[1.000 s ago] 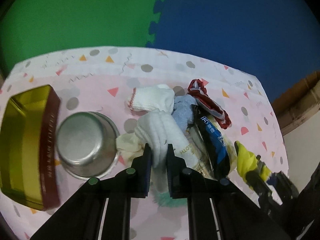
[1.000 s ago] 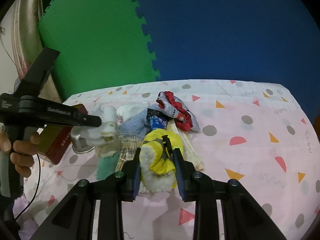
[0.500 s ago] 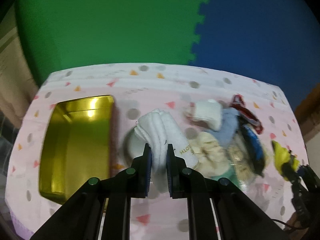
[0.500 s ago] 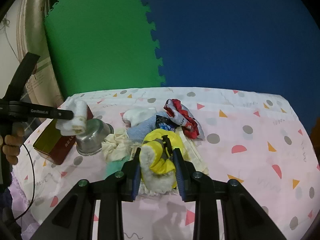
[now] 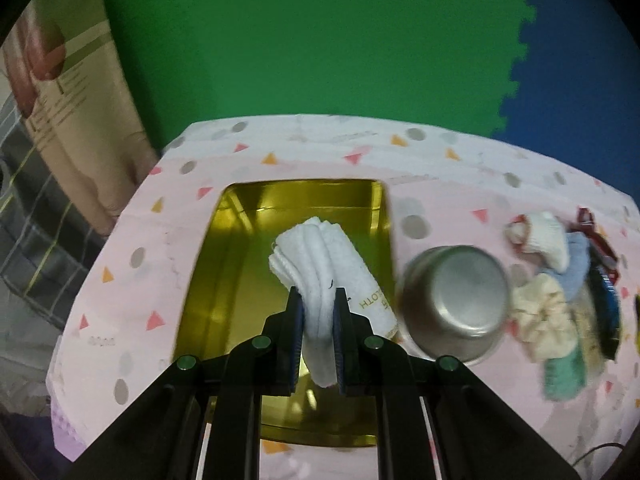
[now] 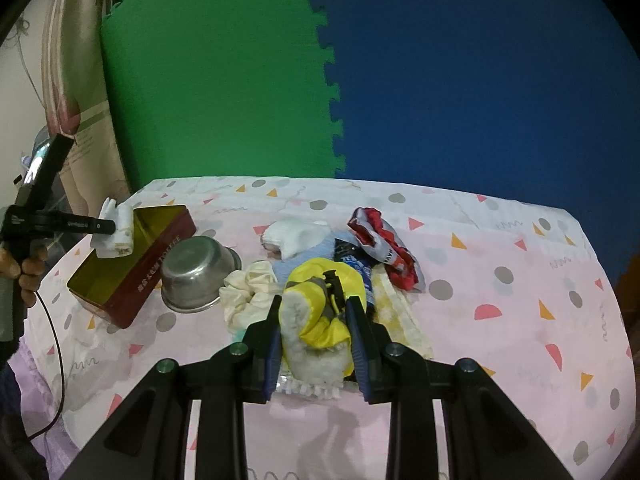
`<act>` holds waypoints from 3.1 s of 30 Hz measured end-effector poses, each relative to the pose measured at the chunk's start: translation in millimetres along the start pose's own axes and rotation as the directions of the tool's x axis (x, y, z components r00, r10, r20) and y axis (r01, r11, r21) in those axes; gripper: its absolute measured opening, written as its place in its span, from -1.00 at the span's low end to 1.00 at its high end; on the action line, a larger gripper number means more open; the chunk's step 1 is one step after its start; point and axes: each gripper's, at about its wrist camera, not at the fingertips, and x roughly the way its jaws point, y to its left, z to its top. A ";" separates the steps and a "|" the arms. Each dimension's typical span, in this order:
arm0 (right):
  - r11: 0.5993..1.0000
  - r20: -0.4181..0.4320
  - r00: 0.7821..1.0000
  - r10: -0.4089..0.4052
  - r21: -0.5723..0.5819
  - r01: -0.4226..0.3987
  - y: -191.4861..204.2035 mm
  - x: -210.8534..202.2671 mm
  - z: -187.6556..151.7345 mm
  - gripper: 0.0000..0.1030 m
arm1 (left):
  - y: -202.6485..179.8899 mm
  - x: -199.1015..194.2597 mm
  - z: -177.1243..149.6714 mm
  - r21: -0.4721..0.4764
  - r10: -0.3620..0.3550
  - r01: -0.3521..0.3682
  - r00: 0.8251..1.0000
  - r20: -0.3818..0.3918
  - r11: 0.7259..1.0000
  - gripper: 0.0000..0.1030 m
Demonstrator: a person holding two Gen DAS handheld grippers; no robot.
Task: Organize soft objects
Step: 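Carry the white socks into the gold tin tray with the left gripper and release, then carry the yellow-and-white sock bundle into the gold tray with the right gripper and release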
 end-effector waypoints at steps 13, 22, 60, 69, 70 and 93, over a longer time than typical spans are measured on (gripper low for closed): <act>0.999 -0.018 1.000 0.001 -0.052 -0.002 31.4 4.5 5.3 -0.42 | 44.1 38.2 -10.0 -0.023 0.087 -0.088 0.995 -0.040 0.996 -0.77; 0.997 -0.032 0.999 0.008 -0.079 -0.011 49.6 8.4 7.5 -0.42 | 58.3 52.4 -14.5 -0.022 0.100 -0.102 0.994 -0.053 0.995 -0.76; 0.981 -0.079 0.995 0.064 -0.178 -0.077 107.4 31.6 10.2 -0.42 | 71.6 38.5 -23.1 -0.020 0.084 -0.084 0.996 -0.001 0.996 -0.05; 0.961 -0.106 0.982 0.156 -0.214 -0.176 143.6 46.0 17.2 -0.42 | 83.7 8.5 -33.1 -0.079 0.113 -0.110 0.993 0.035 0.991 0.06; 0.957 -0.110 0.979 0.169 -0.221 -0.190 150.1 48.3 18.4 -0.42 | 86.0 5.3 -35.7 -0.088 0.123 -0.119 0.992 0.039 0.989 0.06; 0.875 -0.225 0.923 0.312 -0.311 -0.372 270.3 130.6 35.3 -0.42 | 133.6 -7.6 -91.1 -0.233 0.214 -0.208 0.977 0.001 0.950 0.22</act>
